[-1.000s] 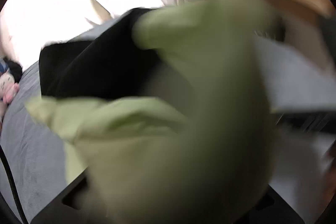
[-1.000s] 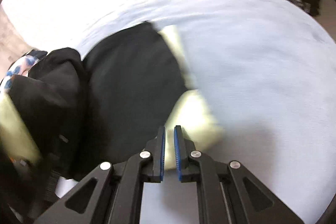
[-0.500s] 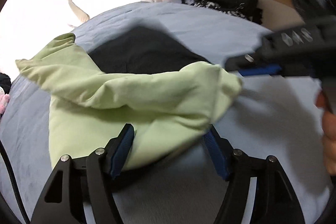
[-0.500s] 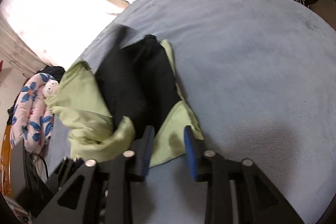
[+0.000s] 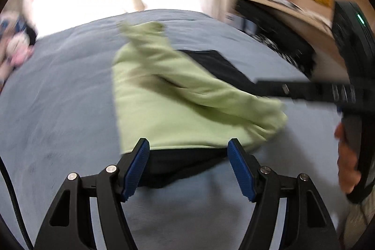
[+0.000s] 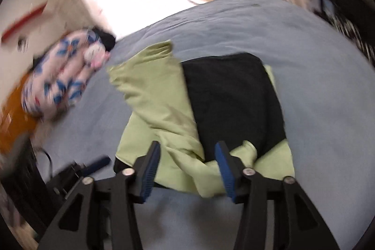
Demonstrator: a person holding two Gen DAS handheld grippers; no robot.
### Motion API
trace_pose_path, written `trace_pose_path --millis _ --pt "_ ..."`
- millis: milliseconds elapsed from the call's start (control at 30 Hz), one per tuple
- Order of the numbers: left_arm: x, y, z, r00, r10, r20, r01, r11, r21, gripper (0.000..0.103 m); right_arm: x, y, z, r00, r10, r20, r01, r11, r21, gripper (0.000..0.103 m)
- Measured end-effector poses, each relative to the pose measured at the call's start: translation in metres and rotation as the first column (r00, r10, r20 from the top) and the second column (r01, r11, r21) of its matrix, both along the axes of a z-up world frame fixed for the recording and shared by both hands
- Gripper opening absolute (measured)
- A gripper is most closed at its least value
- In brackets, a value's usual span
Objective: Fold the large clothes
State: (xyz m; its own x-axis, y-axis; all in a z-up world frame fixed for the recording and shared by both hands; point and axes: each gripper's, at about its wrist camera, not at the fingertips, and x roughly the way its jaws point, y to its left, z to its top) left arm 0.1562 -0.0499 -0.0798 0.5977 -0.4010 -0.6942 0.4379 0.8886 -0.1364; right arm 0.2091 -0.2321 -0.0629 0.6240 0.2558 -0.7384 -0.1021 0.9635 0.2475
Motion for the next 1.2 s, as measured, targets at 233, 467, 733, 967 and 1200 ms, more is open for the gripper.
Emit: trace_pose_path --millis 233,467,733,967,1200 --pt "0.032 0.051 -0.023 0.983 0.128 -0.134 -0.144 0.983 -0.11 0.068 0.039 0.052 -0.033 0.99 0.096 -0.103 -0.123 0.947 -0.298 0.056" --pt "0.035 0.054 -0.03 0.98 0.133 -0.151 -0.154 0.979 -0.136 0.068 0.025 -0.007 -0.021 0.995 -0.065 -0.076 0.056 0.992 -0.116 0.008" --pt "0.027 0.059 -0.044 0.972 0.097 -0.214 -0.129 0.981 -0.142 0.068 0.013 -0.081 -0.099 0.931 -0.147 -0.333 0.231 0.946 0.228 0.011" --pt "0.026 0.067 -0.046 0.971 0.099 -0.218 -0.133 0.98 -0.147 0.068 -0.018 -0.126 -0.08 0.942 -0.151 -0.298 0.27 0.871 0.411 0.033" --pt "0.027 0.055 -0.045 0.968 0.096 -0.233 -0.134 0.979 -0.153 0.068 -0.046 -0.13 -0.084 0.934 -0.131 -0.332 0.266 0.876 0.403 0.059"
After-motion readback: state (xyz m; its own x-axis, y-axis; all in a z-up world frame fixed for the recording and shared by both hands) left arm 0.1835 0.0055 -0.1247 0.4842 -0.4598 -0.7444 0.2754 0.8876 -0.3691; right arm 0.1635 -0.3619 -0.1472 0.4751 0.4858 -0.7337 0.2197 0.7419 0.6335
